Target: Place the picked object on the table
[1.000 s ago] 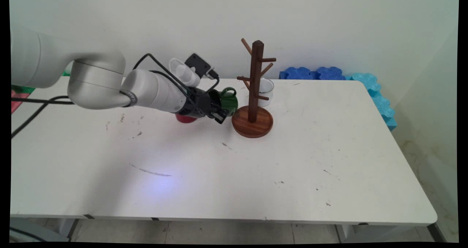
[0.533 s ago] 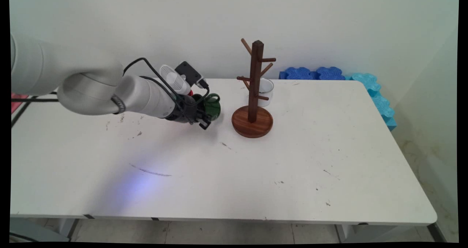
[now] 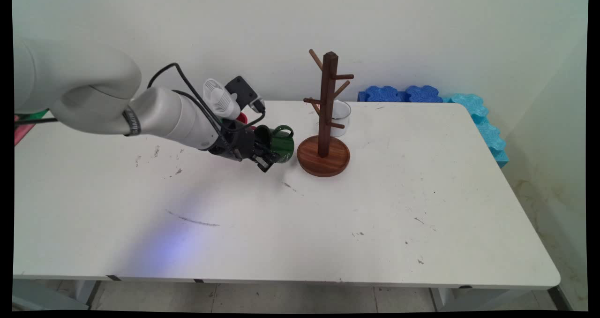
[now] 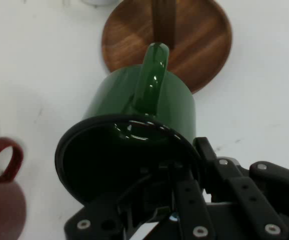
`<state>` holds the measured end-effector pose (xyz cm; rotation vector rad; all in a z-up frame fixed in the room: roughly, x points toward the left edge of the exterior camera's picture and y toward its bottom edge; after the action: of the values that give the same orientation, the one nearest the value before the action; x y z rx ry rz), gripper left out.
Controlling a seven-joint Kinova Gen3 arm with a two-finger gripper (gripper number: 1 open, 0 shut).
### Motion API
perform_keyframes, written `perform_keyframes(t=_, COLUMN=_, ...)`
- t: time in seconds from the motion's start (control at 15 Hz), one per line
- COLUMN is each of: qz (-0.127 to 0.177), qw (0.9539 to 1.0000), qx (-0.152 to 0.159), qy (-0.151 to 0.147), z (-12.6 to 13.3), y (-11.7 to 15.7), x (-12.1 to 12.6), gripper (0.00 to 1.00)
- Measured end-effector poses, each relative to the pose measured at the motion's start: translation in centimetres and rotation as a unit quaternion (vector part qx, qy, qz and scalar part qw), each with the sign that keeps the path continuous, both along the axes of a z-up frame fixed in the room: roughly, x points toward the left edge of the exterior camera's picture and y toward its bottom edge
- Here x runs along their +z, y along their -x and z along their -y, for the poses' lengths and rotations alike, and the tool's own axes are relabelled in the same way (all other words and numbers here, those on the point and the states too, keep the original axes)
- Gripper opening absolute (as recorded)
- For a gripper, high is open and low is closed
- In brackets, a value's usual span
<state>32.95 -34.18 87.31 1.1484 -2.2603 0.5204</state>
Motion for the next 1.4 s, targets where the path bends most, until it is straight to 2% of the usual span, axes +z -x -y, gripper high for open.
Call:
perform_keyframes(t=0.4, qz=0.003, qw=0.9987, qx=-0.051, qy=-0.002, z=-0.1, y=-0.6, x=1.3, gripper=0.0)
perform_keyframes(t=0.47, qz=0.005, qw=0.9989, qx=-0.046, qy=-0.002, z=-1.9, y=-1.9, x=1.5, gripper=0.0)
perform_keyframes(t=0.87, qz=0.029, qw=0.9952, qx=-0.093, qy=-0.009, z=-1.2, y=-3.3, x=2.9, gripper=0.0)
perform_keyframes(t=1.4, qz=0.066, qw=0.9893, qx=-0.127, qy=-0.026, z=-1.1, y=-5.3, x=3.7, gripper=0.0)
